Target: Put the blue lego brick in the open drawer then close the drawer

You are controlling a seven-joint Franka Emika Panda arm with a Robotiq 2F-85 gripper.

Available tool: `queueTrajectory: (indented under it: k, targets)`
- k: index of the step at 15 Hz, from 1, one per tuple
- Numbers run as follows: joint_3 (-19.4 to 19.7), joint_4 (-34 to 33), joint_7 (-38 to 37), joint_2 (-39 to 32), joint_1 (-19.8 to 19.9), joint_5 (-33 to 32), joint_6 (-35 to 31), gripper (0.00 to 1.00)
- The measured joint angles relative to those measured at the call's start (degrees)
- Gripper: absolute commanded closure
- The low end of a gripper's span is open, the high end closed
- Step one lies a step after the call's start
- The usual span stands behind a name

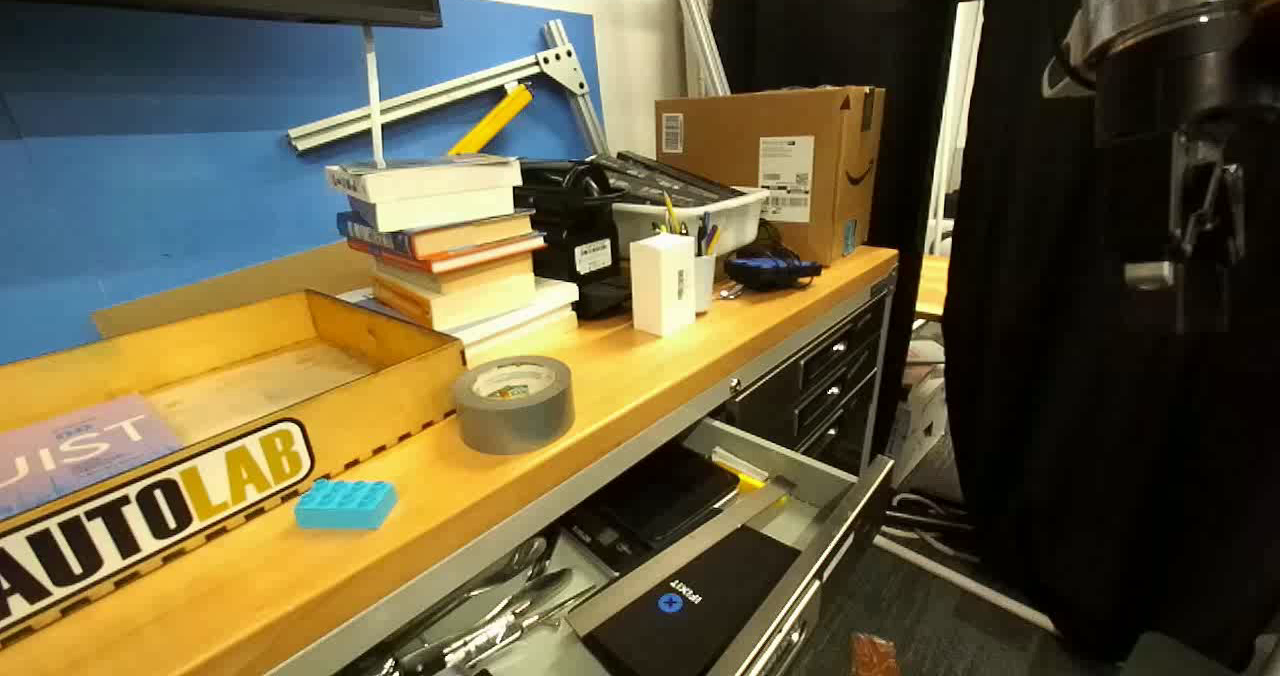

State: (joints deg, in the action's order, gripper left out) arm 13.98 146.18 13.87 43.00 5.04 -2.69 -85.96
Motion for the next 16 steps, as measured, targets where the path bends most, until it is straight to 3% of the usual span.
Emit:
queueTrajectory:
  k: [9,16]
  targets:
    - [-1.62,-0.87,-0.45,-0.75,-0.53,0.37,-0.28,0.00]
    - [-17.41,-12.08,-9.59,-15.94,-8.70,1.90,-2.99,0.00]
